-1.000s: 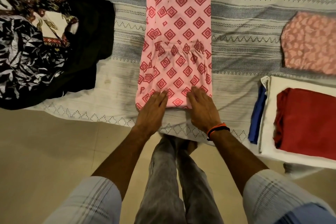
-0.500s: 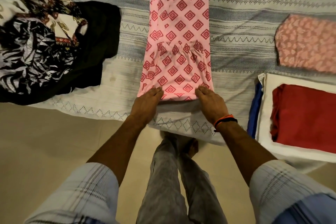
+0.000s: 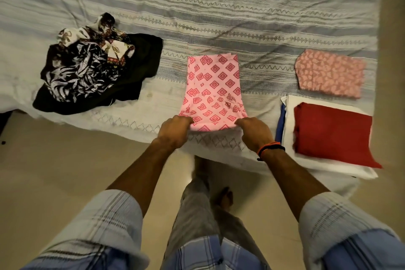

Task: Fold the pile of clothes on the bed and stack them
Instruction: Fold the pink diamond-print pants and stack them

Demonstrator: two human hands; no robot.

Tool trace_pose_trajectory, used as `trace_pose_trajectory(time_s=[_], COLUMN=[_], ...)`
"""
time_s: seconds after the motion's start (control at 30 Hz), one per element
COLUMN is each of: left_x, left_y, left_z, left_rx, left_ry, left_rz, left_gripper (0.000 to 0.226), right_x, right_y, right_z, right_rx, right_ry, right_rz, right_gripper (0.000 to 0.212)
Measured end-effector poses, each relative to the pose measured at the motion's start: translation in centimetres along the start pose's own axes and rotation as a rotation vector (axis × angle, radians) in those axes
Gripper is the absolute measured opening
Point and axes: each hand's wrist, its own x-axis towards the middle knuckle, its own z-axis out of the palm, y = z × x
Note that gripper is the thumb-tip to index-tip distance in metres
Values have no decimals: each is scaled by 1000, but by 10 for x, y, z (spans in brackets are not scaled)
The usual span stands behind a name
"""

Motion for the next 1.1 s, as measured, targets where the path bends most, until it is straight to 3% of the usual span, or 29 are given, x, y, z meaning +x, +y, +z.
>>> trace_pose_trajectory(time_s=[0.33, 0.73, 1.1], left_x=[11, 134, 229], left_y=[-3, -23, -47], left_z=[-25, -80, -88], left_rx=[-141, -416, -400], left_ry=[64, 132, 98], left_rz=[-28, -145, -153], left_gripper=[34, 25, 34], right_x=[9, 133, 231], right_y=[3, 11, 27], right_z=[-30, -85, -97], right_rx=[175, 307, 339], right_ry=[100, 203, 166], right_rz=[35, 210, 234], right_gripper=[34, 32, 27])
